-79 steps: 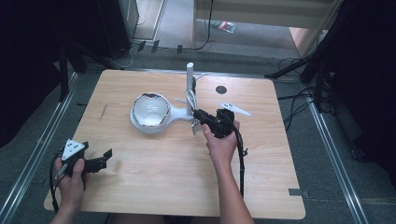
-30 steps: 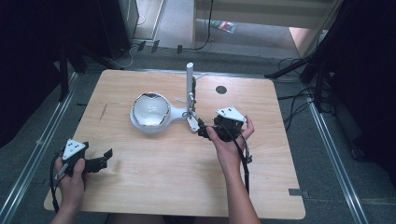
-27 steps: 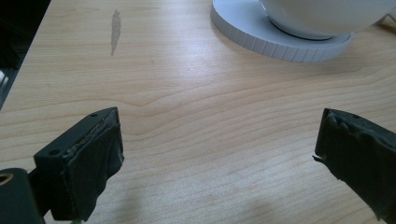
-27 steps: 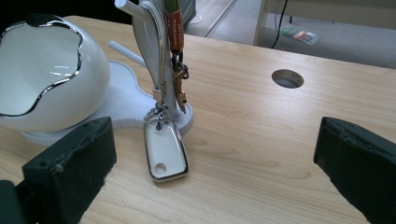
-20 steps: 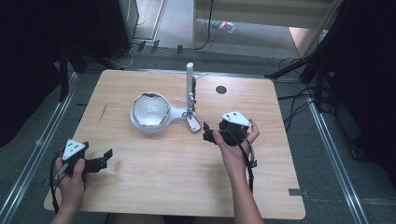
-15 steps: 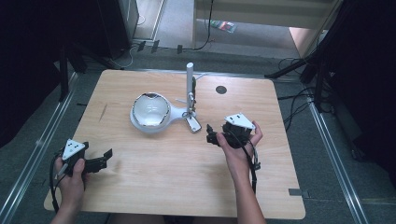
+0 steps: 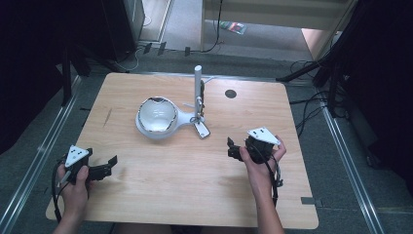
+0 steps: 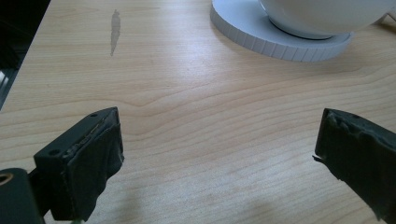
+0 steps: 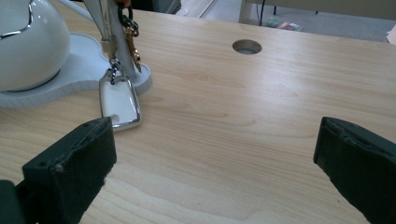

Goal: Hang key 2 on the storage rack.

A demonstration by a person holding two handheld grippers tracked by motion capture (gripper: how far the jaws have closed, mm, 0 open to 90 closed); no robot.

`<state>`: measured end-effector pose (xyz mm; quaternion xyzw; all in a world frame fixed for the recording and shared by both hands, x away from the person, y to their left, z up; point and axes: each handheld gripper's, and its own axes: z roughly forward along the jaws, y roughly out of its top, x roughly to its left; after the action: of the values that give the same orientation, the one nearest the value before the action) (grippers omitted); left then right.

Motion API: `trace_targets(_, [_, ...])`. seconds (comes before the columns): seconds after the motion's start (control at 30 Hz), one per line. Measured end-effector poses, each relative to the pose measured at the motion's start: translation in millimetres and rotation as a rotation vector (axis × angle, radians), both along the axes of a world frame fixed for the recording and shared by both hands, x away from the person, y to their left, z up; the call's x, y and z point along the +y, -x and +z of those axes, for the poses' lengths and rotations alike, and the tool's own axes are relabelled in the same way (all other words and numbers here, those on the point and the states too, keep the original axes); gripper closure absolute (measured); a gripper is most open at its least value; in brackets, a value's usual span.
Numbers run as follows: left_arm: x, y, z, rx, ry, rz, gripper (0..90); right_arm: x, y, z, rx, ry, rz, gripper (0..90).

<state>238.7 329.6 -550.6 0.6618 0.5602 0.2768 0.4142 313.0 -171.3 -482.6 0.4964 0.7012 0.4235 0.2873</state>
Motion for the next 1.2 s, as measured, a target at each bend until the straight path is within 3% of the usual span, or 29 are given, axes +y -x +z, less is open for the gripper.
trace_targets(0.5, [-0.4,0.2,0.0,-0.005,-0.001,0.004,1.4,-47.6,20.3,-21.3,0.022,-0.007,-0.067,0.0])
trace_targets(1.2, [-0.6,0.9,0.1,-0.007,-0.006,0.003,1.4,-91.8,43.5,-47.0,0.056,-0.019,-0.125,0.0])
